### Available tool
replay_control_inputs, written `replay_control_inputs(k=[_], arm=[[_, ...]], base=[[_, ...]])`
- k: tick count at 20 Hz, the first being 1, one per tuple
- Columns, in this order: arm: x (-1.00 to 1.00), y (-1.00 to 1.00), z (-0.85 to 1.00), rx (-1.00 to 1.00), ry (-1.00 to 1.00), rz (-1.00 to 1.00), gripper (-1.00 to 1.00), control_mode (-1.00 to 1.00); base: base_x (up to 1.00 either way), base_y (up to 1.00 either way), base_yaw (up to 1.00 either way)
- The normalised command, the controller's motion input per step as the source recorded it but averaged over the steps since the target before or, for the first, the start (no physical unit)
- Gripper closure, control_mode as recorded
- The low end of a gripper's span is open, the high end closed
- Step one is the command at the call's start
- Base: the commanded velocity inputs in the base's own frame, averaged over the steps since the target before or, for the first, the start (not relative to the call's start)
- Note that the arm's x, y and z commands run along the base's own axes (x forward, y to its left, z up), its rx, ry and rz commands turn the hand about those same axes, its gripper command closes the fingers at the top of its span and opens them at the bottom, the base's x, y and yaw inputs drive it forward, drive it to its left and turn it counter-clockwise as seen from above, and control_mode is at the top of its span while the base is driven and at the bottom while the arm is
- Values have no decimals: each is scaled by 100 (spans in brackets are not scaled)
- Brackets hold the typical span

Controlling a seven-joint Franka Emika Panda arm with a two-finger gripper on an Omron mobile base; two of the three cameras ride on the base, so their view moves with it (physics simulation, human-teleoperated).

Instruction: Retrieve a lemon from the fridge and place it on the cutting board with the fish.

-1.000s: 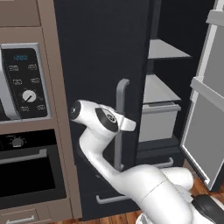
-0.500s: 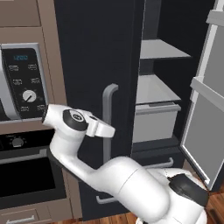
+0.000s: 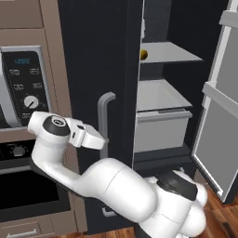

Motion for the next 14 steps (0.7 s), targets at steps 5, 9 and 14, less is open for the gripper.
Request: replay_control_inputs(k=[5,9,14], arm=[[-12,33,0,-3,4,-7,100,-100],[0,8,0,0,0,0,-100,-100],[0,0,0,0,0,0,-100,-100]], base=[[0,0,0],[0,0,0],[0,0,0]])
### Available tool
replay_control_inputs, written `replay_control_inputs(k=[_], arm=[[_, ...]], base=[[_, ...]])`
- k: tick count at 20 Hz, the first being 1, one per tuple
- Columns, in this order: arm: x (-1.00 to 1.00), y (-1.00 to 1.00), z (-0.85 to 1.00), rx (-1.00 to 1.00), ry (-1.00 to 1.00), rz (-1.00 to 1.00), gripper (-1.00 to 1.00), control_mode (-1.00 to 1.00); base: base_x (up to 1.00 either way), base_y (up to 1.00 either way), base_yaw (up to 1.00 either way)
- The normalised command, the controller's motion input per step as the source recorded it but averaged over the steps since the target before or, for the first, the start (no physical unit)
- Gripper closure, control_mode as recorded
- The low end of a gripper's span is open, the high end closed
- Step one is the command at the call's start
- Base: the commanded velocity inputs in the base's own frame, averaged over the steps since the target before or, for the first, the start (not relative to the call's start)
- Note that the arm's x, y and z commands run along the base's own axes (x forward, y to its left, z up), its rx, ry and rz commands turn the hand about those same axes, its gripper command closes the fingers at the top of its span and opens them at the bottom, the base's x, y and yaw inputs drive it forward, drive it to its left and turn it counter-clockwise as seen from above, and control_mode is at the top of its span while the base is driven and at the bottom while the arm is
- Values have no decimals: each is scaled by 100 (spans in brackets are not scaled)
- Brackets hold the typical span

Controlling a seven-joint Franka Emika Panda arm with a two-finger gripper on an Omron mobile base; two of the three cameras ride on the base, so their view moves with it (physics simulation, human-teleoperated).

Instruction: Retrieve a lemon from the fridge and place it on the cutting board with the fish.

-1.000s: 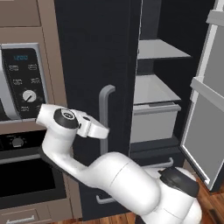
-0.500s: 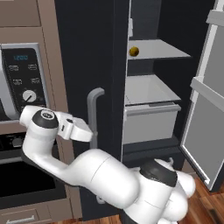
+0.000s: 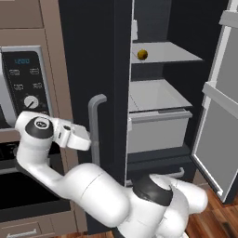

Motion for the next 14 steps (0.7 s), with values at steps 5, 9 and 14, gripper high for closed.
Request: replay_control_inputs(k=[5,9,14], arm=[[-4,8,0,0,1,2,-100,-100],[-22,15,0,0,0,10,-100,-100],[-39,9,0,0,0,18,-100,-100]], base=[[0,0,0],[0,0,0],[0,0,0]])
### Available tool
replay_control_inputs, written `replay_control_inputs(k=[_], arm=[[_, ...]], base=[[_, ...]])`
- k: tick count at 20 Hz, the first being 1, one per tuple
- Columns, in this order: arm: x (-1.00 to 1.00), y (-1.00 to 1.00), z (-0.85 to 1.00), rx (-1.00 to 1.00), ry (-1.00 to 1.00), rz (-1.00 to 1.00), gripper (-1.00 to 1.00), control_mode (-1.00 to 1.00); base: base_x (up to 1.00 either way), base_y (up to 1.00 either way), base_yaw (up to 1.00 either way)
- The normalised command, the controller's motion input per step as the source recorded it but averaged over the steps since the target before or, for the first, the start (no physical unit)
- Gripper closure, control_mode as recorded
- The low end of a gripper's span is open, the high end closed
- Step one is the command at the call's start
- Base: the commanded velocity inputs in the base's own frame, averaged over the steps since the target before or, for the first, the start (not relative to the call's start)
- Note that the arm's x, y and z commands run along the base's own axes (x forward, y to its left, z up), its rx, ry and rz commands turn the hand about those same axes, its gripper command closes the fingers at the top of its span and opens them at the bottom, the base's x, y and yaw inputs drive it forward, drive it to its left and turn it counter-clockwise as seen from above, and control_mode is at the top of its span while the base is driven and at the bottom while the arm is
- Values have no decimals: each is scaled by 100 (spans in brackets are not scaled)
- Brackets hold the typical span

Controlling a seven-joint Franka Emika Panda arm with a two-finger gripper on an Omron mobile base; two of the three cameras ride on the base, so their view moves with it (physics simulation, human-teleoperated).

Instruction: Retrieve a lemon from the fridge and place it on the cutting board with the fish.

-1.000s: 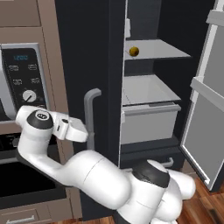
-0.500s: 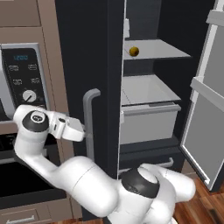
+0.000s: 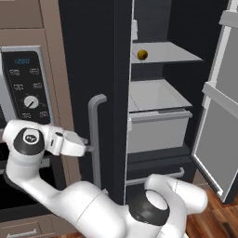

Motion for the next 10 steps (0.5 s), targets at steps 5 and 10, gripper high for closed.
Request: replay_control_inputs(k=[5,10], arm=[[-59,6,0,0,3,21,-100,-100],[-94,-15,0,1,0,24,-100,-100]], base=[[0,0,0],[0,0,0]])
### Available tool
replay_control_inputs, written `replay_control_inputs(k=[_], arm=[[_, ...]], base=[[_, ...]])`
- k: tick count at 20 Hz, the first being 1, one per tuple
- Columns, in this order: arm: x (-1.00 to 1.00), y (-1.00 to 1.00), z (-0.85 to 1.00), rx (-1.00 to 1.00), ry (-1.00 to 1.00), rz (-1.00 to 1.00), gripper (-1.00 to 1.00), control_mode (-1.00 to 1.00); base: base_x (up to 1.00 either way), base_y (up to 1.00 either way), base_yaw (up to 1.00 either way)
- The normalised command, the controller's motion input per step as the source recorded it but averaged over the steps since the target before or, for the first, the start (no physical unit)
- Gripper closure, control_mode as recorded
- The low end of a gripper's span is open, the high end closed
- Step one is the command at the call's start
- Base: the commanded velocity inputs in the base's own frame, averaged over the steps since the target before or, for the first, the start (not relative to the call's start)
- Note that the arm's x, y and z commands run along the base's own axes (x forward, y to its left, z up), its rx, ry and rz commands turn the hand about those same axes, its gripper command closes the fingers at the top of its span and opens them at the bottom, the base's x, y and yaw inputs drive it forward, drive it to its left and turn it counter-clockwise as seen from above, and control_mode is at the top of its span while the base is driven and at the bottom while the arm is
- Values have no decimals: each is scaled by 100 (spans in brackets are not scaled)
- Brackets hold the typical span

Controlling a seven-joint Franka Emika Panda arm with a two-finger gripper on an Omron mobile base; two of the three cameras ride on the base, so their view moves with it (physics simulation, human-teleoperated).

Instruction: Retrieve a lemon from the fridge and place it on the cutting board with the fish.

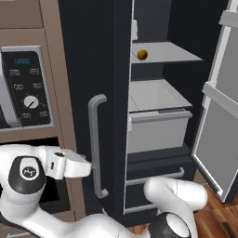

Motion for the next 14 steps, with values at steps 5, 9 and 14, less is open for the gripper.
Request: replay_control_inputs(k=[5,9,14], arm=[[-74,-57,28,22,1,28,-100,-100],[-60,-55,34,17,7,32,-100,-100],[-42,-75,19,18,12,21,-100,-100]], base=[[0,0,0],[0,0,0],[0,0,0]])
